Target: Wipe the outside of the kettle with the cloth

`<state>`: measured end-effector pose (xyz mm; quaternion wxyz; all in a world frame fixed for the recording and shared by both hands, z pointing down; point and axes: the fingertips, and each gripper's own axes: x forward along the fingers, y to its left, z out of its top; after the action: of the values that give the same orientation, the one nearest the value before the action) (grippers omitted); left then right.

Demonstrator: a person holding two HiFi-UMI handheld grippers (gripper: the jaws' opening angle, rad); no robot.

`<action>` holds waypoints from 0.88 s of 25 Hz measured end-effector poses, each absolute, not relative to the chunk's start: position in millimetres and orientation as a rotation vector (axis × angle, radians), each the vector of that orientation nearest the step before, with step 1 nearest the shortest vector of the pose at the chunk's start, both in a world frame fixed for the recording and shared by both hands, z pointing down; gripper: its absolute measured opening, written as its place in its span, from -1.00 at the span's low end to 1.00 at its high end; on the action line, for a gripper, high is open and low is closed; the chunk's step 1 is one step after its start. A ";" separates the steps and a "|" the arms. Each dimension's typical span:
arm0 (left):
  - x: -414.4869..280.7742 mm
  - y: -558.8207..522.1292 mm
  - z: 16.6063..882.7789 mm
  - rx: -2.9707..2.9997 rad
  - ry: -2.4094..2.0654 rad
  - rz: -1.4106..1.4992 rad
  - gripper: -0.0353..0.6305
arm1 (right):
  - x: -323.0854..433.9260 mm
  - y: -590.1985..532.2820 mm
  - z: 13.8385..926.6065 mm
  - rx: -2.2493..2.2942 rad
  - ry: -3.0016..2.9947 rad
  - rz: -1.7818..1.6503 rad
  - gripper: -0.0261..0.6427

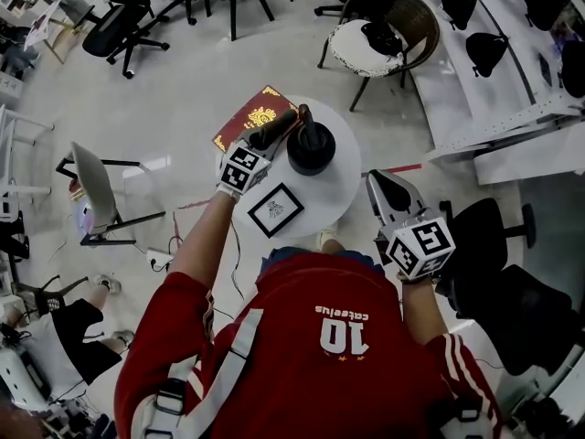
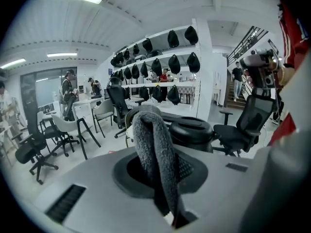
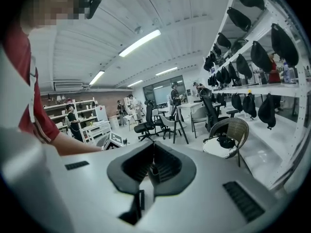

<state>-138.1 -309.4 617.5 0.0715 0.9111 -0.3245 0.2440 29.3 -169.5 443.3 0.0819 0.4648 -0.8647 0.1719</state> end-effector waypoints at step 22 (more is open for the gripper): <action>-117.3 -316.3 663.4 2.733 -0.797 0.906 -0.75 | 58.9 -171.9 461.4 1.490 -2.496 0.601 -0.87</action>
<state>-117.3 -316.3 663.4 0.0768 0.9121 -0.2659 0.3024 58.9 -171.9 461.4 0.0867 0.5001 -0.8377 0.2016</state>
